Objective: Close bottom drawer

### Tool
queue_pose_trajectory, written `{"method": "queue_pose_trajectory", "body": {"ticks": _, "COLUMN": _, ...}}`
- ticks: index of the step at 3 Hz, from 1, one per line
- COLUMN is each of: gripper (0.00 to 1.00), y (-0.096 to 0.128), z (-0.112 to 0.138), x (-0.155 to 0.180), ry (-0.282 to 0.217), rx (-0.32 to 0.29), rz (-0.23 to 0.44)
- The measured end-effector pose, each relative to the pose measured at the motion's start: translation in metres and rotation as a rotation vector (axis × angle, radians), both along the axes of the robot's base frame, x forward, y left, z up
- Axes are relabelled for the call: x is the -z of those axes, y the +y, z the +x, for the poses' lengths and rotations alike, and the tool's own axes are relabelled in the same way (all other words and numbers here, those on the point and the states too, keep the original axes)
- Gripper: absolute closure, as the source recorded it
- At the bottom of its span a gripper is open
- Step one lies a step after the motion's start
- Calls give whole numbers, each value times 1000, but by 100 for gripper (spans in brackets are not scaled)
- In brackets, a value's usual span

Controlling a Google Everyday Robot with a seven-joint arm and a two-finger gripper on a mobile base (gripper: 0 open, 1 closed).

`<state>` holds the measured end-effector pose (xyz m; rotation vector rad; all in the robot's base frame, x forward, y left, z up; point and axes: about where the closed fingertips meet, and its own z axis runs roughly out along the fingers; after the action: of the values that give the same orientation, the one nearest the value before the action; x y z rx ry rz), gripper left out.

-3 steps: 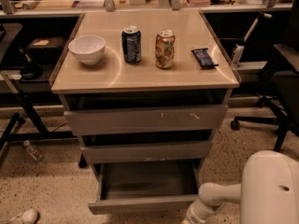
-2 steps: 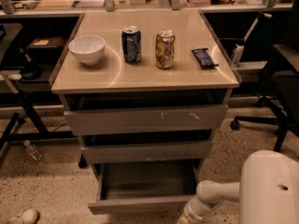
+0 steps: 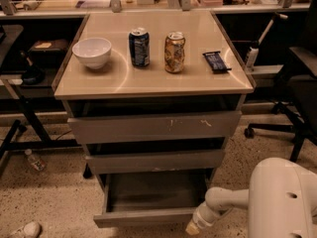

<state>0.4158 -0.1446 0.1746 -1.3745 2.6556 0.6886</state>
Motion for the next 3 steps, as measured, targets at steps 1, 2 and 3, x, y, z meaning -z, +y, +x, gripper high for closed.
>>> {"method": "queue_pose_trajectory", "body": {"ticks": 1, "gripper": 100, "y": -4, "z": 16, "x": 4, "ry": -26, "rx": -7, "rz": -12}}
{"method": "queue_pose_trajectory", "body": {"ticks": 2, "gripper": 100, "y": -6, "z": 33, "x": 7, "ry": -48, "rx": -14, "rz": -21}}
{"method": "queue_pose_trajectory", "body": {"ticks": 3, "gripper": 81, "y": -6, "z": 33, "x": 7, "ry": -48, "rx": -14, "rz": -21}}
